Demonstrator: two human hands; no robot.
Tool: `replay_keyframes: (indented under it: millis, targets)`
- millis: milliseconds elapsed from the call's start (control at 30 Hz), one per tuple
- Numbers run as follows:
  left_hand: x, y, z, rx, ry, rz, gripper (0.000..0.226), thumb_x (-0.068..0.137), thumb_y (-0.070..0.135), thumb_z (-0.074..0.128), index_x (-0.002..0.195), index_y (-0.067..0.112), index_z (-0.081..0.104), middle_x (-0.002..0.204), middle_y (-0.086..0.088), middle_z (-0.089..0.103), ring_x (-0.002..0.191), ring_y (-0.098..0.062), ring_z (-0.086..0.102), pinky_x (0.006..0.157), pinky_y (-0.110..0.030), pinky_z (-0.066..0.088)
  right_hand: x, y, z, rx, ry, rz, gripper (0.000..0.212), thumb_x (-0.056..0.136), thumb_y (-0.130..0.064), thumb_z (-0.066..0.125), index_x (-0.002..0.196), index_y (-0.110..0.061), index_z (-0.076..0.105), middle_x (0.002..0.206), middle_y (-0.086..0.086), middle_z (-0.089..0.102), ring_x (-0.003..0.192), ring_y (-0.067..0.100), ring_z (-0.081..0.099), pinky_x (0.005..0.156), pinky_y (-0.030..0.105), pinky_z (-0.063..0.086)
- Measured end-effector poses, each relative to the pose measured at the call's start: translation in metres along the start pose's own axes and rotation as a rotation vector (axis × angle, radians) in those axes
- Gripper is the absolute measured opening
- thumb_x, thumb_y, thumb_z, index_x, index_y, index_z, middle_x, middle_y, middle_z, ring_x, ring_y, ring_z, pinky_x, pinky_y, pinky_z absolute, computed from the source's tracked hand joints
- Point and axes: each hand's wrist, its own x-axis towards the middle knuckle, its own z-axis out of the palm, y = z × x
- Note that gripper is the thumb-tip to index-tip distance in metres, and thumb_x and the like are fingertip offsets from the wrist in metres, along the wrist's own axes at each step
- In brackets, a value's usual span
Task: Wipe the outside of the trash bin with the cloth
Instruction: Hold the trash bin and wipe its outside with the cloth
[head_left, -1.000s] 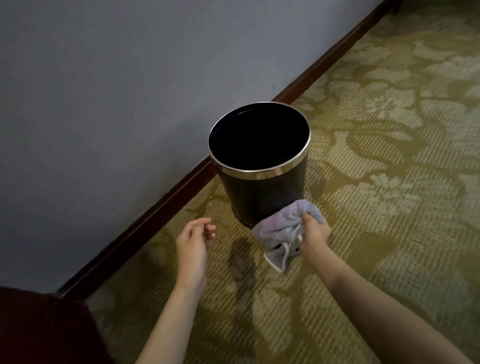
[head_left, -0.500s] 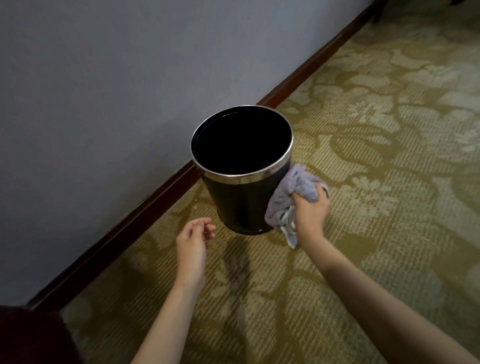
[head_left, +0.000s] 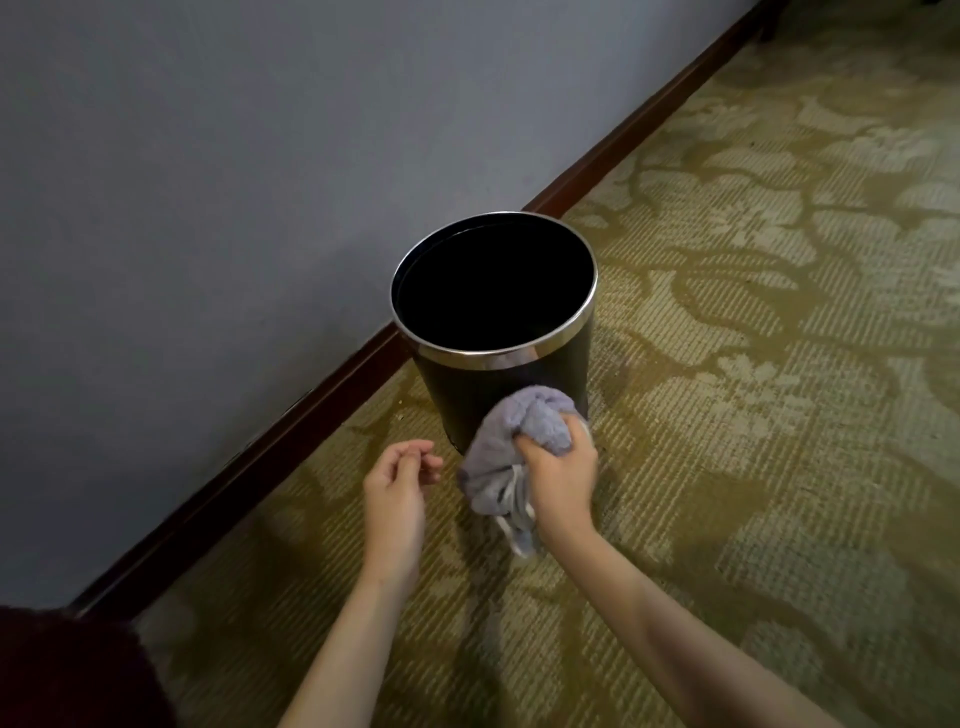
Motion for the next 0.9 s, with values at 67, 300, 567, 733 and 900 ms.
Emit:
replay_keyframes:
  millis: [67, 300, 567, 733, 900]
  targets:
    - [0.001, 0.000, -0.001, -0.010, 0.015, 0.021, 0.026, 0.098, 0.019, 0.043, 0.089, 0.019, 0.068, 0.075, 0.003, 0.066, 0.065, -0.002, 0.062, 0.057, -0.013, 0.046, -0.002, -0.014, 0.010, 0.107, -0.034, 0.008, 0.020, 0.084, -0.001, 0.065, 0.100, -0.012, 0.067, 0.100, 0.013, 0.069, 0.092, 0.018, 0.069, 0.077, 0.032, 0.057]
    - [0.002, -0.002, -0.014, -0.004, 0.030, 0.051, 0.027, 0.099, 0.018, 0.042, 0.088, 0.019, 0.067, 0.074, 0.004, 0.064, 0.063, 0.001, 0.059, 0.060, -0.014, 0.046, 0.017, -0.048, 0.005, 0.323, 0.033, 0.091, 0.021, 0.088, 0.003, 0.063, 0.095, -0.016, 0.068, 0.085, 0.003, 0.071, 0.072, 0.010, 0.072, 0.060, 0.023, 0.056]
    - [0.001, -0.003, -0.001, 0.045, -0.013, 0.044, 0.027, 0.098, 0.021, 0.043, 0.088, 0.024, 0.067, 0.078, 0.003, 0.066, 0.072, -0.007, 0.061, 0.064, -0.019, 0.043, 0.045, -0.050, -0.037, 0.327, 0.147, 0.156, 0.022, 0.087, -0.001, 0.063, 0.109, -0.002, 0.067, 0.100, 0.016, 0.070, 0.089, 0.028, 0.070, 0.075, 0.040, 0.058]
    - [-0.004, 0.012, 0.013, 0.110, -0.069, 0.169, 0.025, 0.098, 0.021, 0.044, 0.087, 0.028, 0.066, 0.075, 0.011, 0.065, 0.073, -0.002, 0.061, 0.068, -0.021, 0.045, 0.092, -0.044, -0.058, 0.183, 0.170, 0.142, 0.026, 0.083, -0.003, 0.063, 0.108, -0.002, 0.068, 0.103, 0.017, 0.071, 0.092, 0.029, 0.070, 0.082, 0.043, 0.057]
    - [-0.008, 0.055, 0.043, 0.314, -0.179, 0.524, 0.016, 0.097, 0.026, 0.047, 0.095, 0.032, 0.063, 0.088, 0.013, 0.061, 0.086, 0.000, 0.058, 0.071, -0.012, 0.043, 0.116, -0.031, -0.072, -0.058, 0.087, 0.148, 0.025, 0.079, -0.005, 0.066, 0.104, -0.006, 0.068, 0.100, 0.015, 0.073, 0.096, 0.034, 0.070, 0.088, 0.050, 0.058]
